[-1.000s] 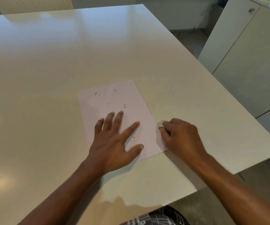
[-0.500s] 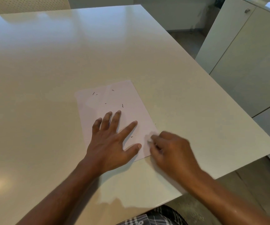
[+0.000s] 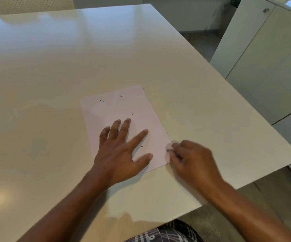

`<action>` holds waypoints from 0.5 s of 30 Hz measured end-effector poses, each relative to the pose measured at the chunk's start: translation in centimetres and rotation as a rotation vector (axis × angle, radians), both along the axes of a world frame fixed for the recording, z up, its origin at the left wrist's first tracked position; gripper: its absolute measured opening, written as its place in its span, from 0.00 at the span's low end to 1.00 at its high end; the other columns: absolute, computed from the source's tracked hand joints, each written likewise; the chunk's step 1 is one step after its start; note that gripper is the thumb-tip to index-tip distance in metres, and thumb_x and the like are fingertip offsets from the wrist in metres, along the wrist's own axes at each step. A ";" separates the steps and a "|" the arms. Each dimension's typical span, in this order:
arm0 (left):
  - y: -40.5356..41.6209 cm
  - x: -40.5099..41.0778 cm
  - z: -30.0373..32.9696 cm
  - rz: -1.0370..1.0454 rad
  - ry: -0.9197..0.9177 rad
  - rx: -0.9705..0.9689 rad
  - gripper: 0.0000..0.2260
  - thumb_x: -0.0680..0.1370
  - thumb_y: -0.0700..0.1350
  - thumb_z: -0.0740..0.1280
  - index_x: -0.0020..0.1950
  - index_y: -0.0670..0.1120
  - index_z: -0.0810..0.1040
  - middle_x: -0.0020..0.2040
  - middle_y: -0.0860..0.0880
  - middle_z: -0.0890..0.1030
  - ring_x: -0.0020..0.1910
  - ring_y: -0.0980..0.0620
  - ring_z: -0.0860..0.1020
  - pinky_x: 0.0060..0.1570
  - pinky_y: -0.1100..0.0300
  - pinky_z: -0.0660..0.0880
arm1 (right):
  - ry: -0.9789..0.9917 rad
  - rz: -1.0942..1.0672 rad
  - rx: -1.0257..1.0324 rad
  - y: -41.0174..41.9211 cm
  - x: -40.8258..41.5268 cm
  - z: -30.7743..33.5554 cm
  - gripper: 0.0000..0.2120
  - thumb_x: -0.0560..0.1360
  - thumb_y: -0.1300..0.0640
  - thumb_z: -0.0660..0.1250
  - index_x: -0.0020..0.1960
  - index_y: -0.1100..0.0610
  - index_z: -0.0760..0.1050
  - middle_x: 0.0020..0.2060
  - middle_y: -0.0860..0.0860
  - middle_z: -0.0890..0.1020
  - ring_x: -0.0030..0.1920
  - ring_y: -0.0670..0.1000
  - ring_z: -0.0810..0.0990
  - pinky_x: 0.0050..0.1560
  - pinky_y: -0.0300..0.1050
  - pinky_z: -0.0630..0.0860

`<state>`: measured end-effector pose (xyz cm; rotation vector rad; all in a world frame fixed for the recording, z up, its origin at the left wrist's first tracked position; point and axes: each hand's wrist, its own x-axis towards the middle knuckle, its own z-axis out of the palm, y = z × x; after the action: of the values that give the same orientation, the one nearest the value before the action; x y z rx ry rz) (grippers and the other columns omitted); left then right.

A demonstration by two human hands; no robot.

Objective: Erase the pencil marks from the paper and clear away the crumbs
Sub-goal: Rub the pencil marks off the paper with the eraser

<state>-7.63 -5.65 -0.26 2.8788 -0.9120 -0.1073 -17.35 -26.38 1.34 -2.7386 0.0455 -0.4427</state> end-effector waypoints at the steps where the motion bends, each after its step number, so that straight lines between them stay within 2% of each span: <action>1: 0.0 0.0 0.0 -0.001 0.002 -0.005 0.33 0.75 0.74 0.45 0.79 0.67 0.48 0.83 0.46 0.44 0.80 0.43 0.41 0.76 0.42 0.43 | -0.021 -0.071 -0.021 -1.1 0.6 0.0 0.10 0.75 0.53 0.66 0.46 0.56 0.85 0.31 0.48 0.77 0.31 0.51 0.76 0.30 0.44 0.75; 3: 0.0 0.0 0.0 0.000 -0.001 -0.017 0.33 0.75 0.74 0.45 0.79 0.67 0.49 0.83 0.46 0.44 0.80 0.43 0.41 0.76 0.42 0.43 | -0.051 -0.112 -0.010 -1.5 0.8 0.2 0.11 0.75 0.54 0.65 0.46 0.57 0.84 0.30 0.48 0.76 0.30 0.51 0.75 0.29 0.45 0.74; 8: -0.1 0.0 0.1 -0.002 0.005 0.001 0.33 0.75 0.74 0.45 0.79 0.67 0.46 0.82 0.46 0.43 0.80 0.43 0.39 0.76 0.42 0.43 | 0.018 0.089 0.019 1.7 -1.8 0.1 0.08 0.76 0.55 0.68 0.48 0.56 0.84 0.33 0.48 0.77 0.33 0.50 0.77 0.31 0.45 0.75; 12: 0.0 -0.1 0.1 -0.002 0.005 0.002 0.33 0.75 0.74 0.44 0.79 0.67 0.46 0.82 0.46 0.43 0.80 0.43 0.39 0.76 0.42 0.43 | -0.075 -0.112 -0.023 -1.8 0.8 -0.3 0.10 0.75 0.55 0.66 0.44 0.57 0.84 0.30 0.49 0.75 0.29 0.52 0.74 0.28 0.45 0.74; 15: 0.0 0.0 0.1 0.001 0.007 0.016 0.33 0.75 0.74 0.44 0.79 0.67 0.45 0.82 0.46 0.42 0.80 0.43 0.39 0.76 0.42 0.43 | -0.040 0.001 0.014 0.8 0.3 -0.1 0.08 0.75 0.54 0.66 0.45 0.57 0.83 0.32 0.49 0.76 0.31 0.52 0.75 0.29 0.45 0.74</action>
<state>-7.65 -5.66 -0.18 2.8920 -0.9135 -0.1249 -17.05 -25.60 1.27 -2.7151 0.0366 -0.4953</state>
